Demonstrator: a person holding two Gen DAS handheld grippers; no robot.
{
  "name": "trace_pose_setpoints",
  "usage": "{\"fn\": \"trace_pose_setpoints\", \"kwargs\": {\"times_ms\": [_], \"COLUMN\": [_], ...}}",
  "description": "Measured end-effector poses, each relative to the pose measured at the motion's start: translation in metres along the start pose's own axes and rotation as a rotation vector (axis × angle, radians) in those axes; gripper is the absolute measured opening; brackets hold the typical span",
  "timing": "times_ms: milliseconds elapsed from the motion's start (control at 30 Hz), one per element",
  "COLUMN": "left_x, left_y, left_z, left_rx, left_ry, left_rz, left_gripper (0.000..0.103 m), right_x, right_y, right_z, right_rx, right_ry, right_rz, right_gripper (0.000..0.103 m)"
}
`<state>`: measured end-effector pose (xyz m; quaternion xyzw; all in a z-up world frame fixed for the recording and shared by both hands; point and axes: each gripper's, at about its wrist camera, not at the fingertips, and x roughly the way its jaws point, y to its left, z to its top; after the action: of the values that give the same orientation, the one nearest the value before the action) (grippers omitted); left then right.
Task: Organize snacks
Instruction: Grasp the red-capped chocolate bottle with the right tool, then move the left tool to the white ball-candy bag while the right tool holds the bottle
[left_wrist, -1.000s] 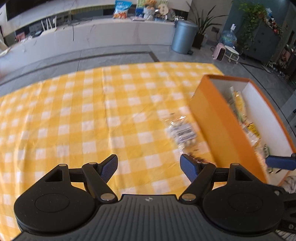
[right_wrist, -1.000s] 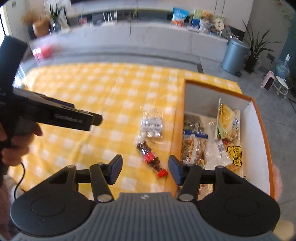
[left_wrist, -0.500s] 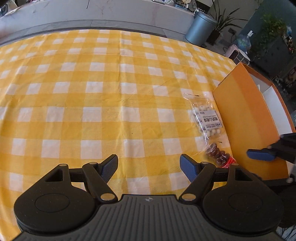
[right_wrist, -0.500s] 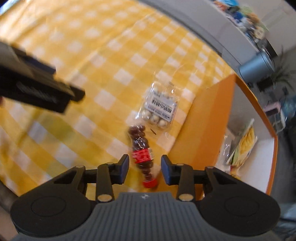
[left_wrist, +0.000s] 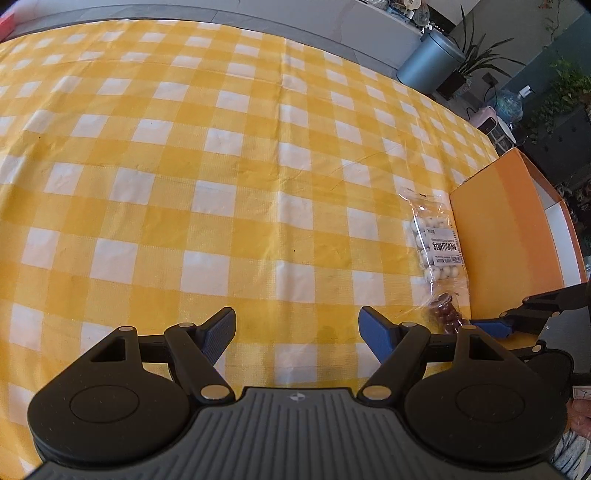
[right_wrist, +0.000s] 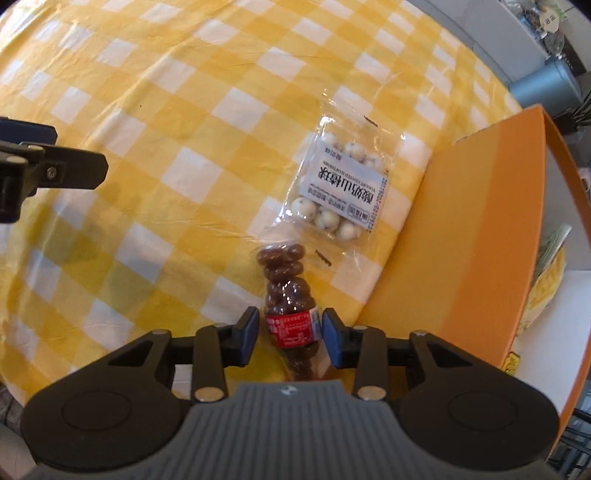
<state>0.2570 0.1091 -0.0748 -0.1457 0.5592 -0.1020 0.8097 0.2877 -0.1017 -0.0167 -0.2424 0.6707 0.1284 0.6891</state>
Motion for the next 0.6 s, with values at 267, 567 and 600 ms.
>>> {"fn": "trace_pose_setpoints", "kwargs": {"times_ms": [267,567,600], "left_x": [-0.010,-0.012,-0.013], "left_y": [-0.019,-0.031,-0.031], "left_z": [-0.006,-0.014,-0.014], "left_rx": [0.084,0.145,0.146], "left_ry": [-0.046,-0.043,-0.038], "left_rz": [0.064,0.093,0.107], "left_gripper": [0.089,0.089,0.089], "right_x": [-0.005,-0.043,-0.047], "right_y": [0.000,-0.005,-0.009], "right_z": [-0.014,-0.034,-0.033], "right_rx": [0.059,0.148,0.148], "right_ry": [-0.027,-0.130,-0.147], "right_rz": [0.047,0.101,0.109], "right_gripper": [0.029,0.029,0.029]}}
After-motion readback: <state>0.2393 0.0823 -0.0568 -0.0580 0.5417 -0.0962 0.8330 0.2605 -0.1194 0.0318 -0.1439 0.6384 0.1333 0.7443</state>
